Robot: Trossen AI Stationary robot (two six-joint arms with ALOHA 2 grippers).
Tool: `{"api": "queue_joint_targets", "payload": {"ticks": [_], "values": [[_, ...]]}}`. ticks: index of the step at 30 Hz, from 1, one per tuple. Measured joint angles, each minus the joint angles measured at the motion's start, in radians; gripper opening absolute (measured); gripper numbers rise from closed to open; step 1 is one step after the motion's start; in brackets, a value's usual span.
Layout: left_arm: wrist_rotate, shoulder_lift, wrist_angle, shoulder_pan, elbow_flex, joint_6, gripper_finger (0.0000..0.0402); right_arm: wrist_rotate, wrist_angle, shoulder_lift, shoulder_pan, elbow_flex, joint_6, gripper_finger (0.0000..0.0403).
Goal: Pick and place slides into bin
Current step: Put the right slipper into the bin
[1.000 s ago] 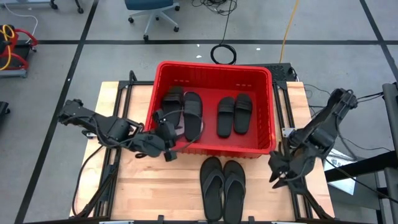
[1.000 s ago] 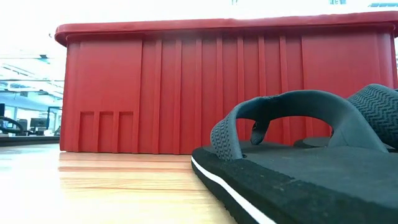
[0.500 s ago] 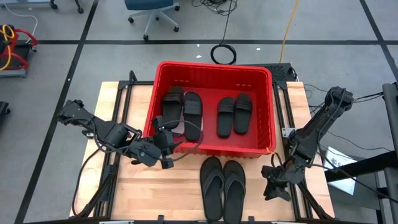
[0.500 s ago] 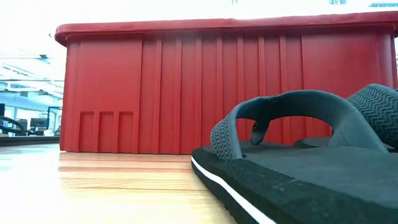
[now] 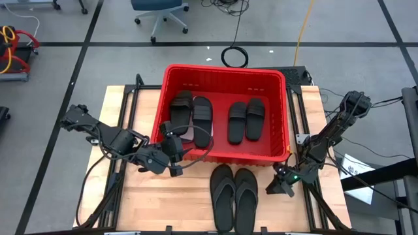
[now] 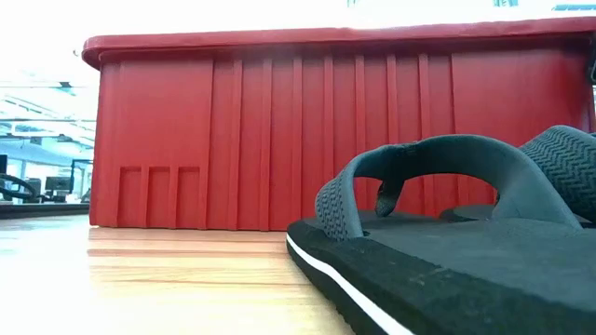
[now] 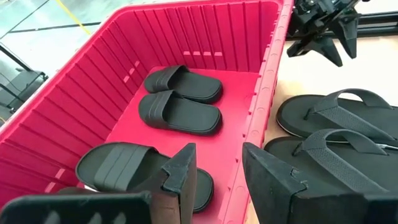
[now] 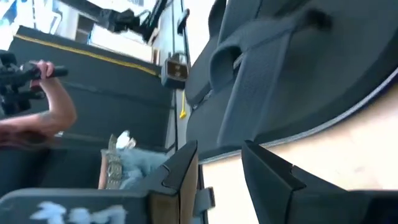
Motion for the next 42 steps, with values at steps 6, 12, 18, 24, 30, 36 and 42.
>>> {"api": "queue_joint_targets", "payload": {"ticks": [6,12,18,24,30,36,42], "values": [[0.0,0.0,0.0,0.0,0.0,-0.005,0.0129,0.039,-0.003,0.009,0.0,0.0,-0.002,0.0116],[0.0,0.0,0.0,0.0,0.0,-0.013,0.0129,0.072,0.004,0.068,0.0,0.001,0.027,0.0116],[-0.002,0.0,0.0,0.0,0.0,-0.014,0.0129,0.077,0.085,0.162,-0.001,0.001,0.032,0.0116],[-0.005,0.0,0.0,0.001,0.0,-0.015,0.0129,0.079,0.226,0.275,-0.001,0.008,0.024,0.0116],[-0.005,0.0,0.001,0.001,0.0,-0.015,0.0129,0.078,0.227,0.373,-0.008,0.056,0.024,0.0116],[-0.006,0.0,0.001,0.002,0.0,-0.014,0.0129,0.076,0.228,0.448,-0.016,0.096,0.024,0.0116],[-0.006,0.0,0.001,0.002,0.0,-0.014,0.0129,0.076,0.236,0.468,-0.016,0.101,0.062,0.0116]]}}
